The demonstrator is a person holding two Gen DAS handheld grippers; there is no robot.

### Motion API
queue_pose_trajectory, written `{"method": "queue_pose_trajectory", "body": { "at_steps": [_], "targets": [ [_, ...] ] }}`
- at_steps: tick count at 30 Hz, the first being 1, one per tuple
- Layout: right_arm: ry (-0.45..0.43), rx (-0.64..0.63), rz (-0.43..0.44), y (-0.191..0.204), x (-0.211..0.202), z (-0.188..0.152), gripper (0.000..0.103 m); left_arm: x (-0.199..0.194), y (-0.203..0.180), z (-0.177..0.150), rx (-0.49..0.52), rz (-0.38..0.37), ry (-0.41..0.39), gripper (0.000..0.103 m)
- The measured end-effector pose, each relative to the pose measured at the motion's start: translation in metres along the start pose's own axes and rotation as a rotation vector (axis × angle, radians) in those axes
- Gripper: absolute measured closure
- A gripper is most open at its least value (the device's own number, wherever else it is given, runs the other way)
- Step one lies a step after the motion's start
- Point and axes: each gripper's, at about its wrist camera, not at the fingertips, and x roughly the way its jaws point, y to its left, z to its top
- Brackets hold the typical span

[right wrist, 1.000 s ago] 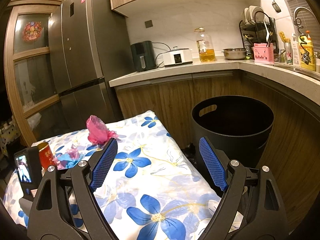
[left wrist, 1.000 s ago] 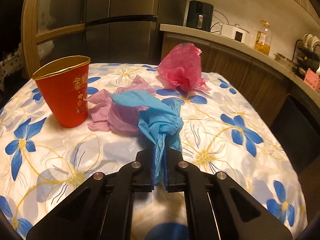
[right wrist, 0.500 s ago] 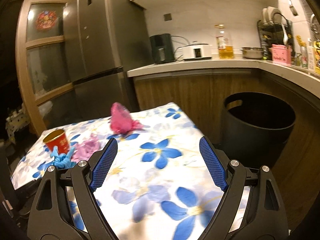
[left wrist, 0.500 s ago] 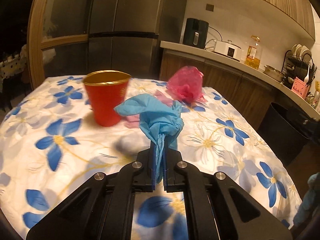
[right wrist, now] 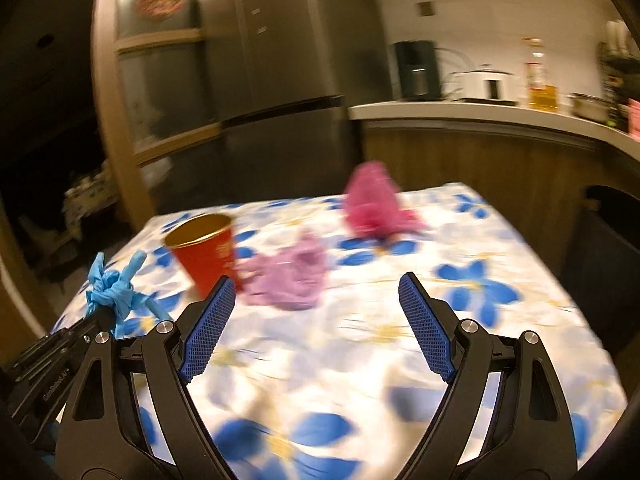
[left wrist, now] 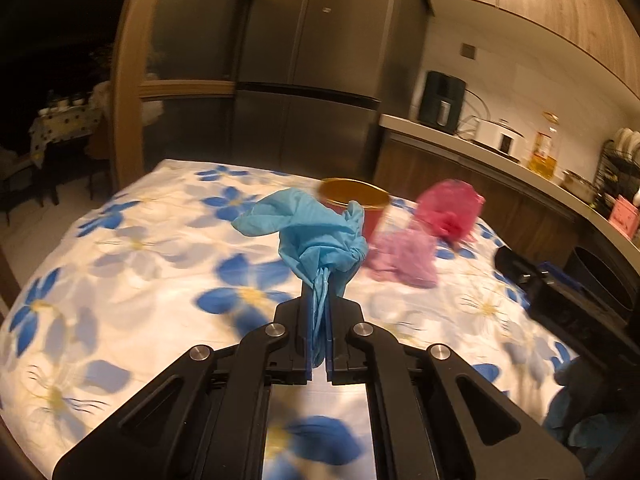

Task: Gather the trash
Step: 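Grasp the red paper cup rim with the right tool while the left tool holds the blue glove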

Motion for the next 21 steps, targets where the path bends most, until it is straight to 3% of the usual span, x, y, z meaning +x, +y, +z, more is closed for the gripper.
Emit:
{"method": "queue_pose_trajectory", "body": {
  "at_steps": [7,13,21],
  "targets": [
    [0.047,-0.048,0.128,0.064,0.05,0.009,0.015,-0.003,0.036,0.007,-0.048,0.047,-0.005,0.099],
    [0.063,-0.059,0.125,0.096,0.084,0.02,0.011,-0.006,0.051,0.013,-0.062,0.051,-0.017,0.099],
    [0.077,-0.055,0.098,0.106,0.113,0.028,0.011,0.002,0.058,0.02,-0.074,0.024,-0.011,0.099]
  ]
}}
